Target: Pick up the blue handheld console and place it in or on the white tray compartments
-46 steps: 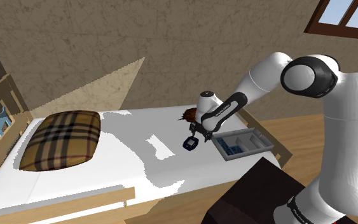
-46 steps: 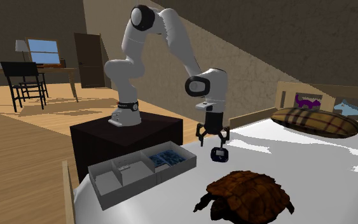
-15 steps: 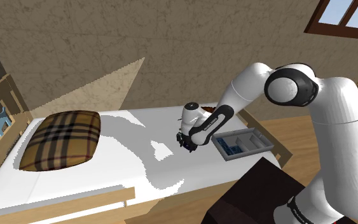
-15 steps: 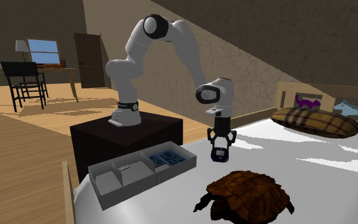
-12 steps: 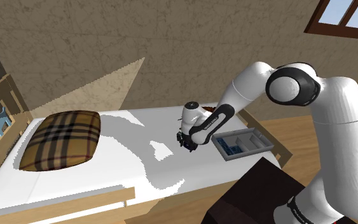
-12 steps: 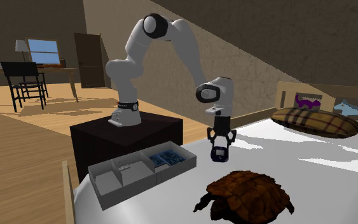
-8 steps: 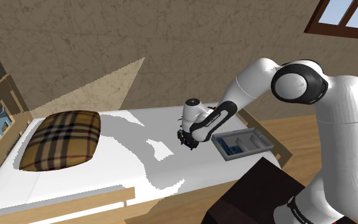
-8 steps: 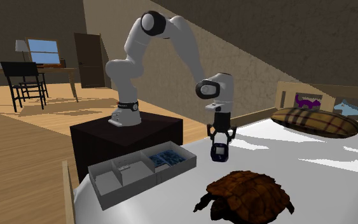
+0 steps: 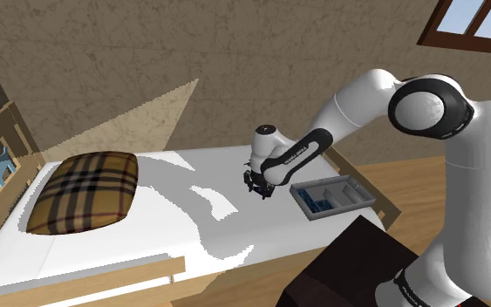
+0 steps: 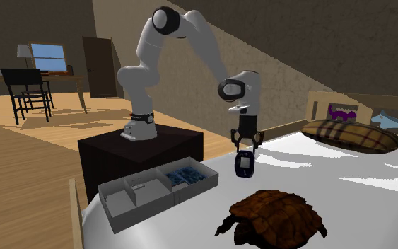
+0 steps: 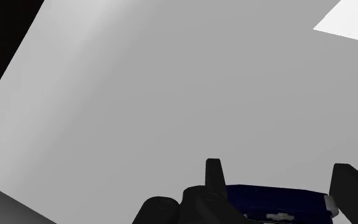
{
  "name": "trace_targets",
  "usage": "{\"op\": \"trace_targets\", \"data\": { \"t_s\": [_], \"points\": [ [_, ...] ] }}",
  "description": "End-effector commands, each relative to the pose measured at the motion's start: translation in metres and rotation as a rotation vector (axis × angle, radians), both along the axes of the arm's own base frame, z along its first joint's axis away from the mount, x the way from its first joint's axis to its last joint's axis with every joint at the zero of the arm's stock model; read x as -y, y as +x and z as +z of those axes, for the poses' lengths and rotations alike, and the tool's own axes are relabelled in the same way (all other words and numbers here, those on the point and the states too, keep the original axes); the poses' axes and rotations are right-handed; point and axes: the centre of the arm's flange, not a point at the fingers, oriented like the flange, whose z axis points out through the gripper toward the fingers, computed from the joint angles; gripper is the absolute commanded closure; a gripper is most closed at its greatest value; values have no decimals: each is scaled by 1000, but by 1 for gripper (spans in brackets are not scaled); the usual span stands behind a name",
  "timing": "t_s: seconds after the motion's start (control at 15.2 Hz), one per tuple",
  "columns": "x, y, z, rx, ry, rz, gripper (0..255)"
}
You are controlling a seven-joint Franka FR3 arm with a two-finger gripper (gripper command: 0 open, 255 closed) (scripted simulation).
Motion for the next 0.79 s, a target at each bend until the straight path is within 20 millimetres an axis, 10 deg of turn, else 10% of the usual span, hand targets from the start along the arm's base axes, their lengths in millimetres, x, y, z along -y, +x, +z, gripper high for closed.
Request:
{"op": "trace_targets", "data": {
  "t_s": [0.0, 0.53, 0.73],
  "points": [
    [1, 0, 12, 0, 0, 0, 255],
    [1, 0, 54, 0, 0, 0, 255],
    [34, -23, 54, 0, 0, 0, 255]
  ]
}}
